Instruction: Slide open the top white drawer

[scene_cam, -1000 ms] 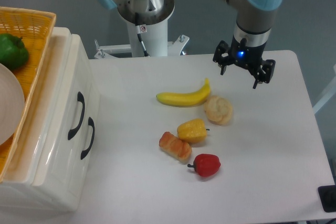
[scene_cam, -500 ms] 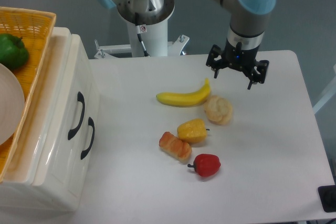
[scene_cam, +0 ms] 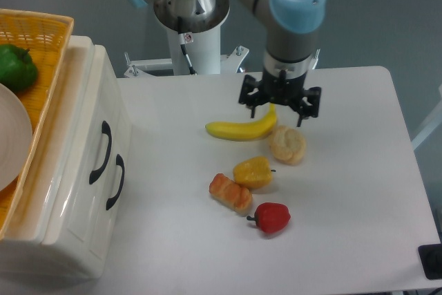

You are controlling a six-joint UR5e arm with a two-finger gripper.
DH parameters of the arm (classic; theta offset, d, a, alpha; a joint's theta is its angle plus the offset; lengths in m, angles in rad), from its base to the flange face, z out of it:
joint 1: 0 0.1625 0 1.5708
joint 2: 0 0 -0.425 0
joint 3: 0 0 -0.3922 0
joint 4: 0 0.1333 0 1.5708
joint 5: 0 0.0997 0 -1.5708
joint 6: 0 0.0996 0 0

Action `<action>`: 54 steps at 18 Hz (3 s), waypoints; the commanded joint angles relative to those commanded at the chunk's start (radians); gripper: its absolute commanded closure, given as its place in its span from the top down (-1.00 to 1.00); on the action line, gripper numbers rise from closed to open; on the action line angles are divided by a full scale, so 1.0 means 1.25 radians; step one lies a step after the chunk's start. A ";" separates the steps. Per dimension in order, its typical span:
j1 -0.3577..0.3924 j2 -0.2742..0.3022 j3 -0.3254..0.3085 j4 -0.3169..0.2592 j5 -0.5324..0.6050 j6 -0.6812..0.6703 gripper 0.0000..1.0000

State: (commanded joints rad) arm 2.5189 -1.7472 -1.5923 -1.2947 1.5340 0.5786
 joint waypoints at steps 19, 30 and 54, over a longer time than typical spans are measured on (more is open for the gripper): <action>-0.150 -0.066 0.049 0.002 -0.101 -0.316 1.00; -0.227 -0.079 0.069 -0.002 -0.109 -0.281 1.00; -0.257 -0.076 0.060 -0.001 -0.198 -0.271 1.00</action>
State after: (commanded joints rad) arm 2.1982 -1.8423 -1.5171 -1.2962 1.2870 0.2393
